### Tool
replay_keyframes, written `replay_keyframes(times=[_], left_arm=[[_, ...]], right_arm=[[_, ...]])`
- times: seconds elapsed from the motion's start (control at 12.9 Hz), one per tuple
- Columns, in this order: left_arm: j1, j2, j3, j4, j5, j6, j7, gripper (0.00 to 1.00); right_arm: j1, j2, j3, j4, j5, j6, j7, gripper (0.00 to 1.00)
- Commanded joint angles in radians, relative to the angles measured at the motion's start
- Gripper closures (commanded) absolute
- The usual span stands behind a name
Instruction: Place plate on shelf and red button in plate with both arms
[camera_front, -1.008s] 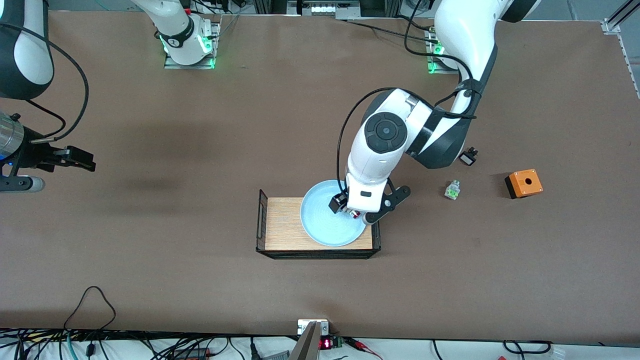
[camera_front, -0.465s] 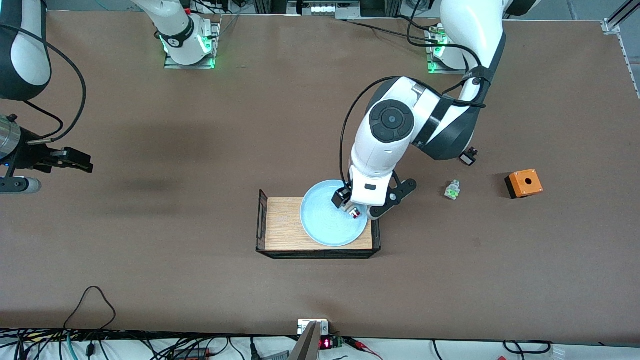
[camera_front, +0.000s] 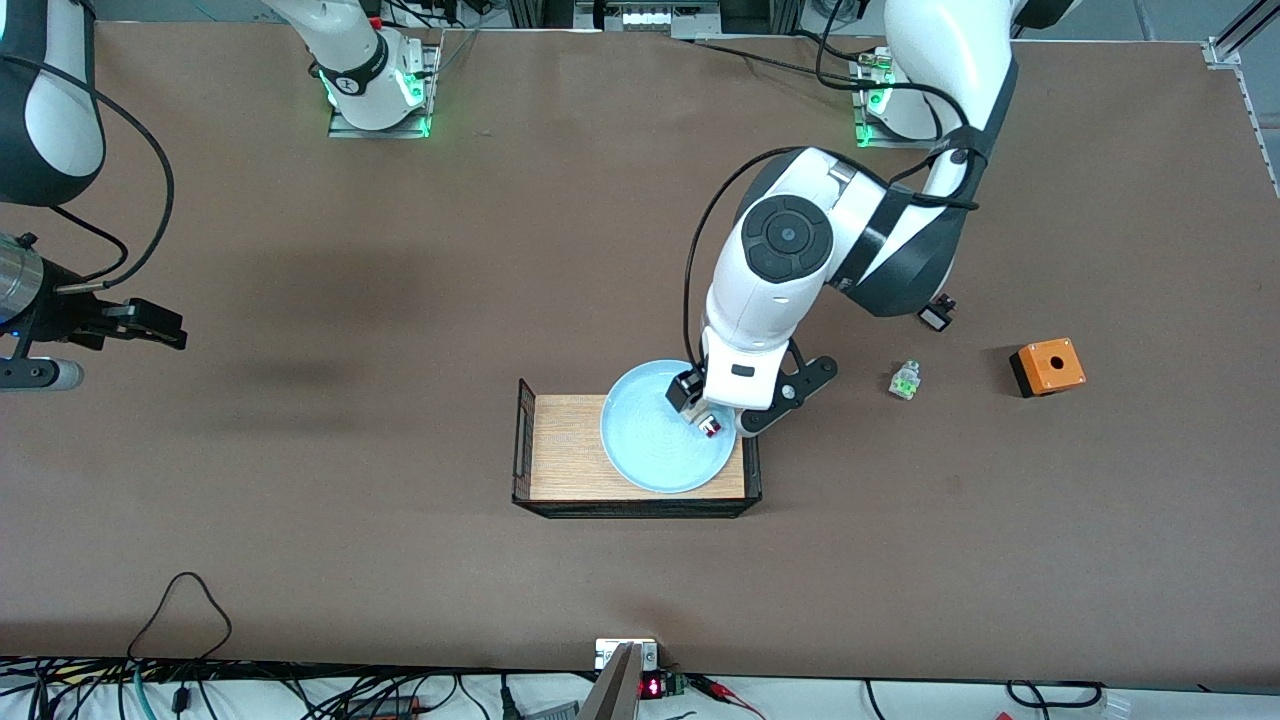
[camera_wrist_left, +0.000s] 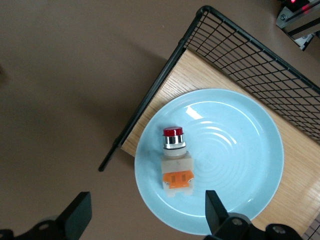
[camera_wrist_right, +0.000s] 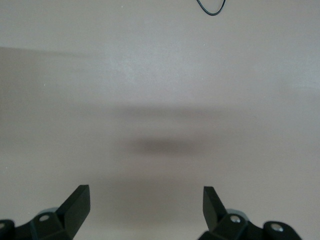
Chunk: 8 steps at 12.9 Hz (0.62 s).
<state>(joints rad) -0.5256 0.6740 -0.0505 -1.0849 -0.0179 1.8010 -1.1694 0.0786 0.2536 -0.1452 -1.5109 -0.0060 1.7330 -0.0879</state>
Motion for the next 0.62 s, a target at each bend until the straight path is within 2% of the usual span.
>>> replay_keyframes(times=[0.0, 0.23, 0.54], left_arm=[[0.045, -0.074, 0.001, -0.013, 0.015, -0.098, 0.124, 0.00], [0.137, -0.108, 0.003, -0.015, 0.019, -0.204, 0.293, 0.00], [0.283, -0.123, 0.014, -0.017, 0.044, -0.236, 0.518, 0.00]], right_arm=[[-0.010, 0.009, 0.004, 0.021, 0.004, -0.003, 0.002, 0.00], [-0.011, 0.019, 0.003, 0.021, 0.003, -0.003, 0.002, 0.00], [-0.011, 0.021, 0.004, 0.021, -0.002, -0.003, 0.002, 0.00]])
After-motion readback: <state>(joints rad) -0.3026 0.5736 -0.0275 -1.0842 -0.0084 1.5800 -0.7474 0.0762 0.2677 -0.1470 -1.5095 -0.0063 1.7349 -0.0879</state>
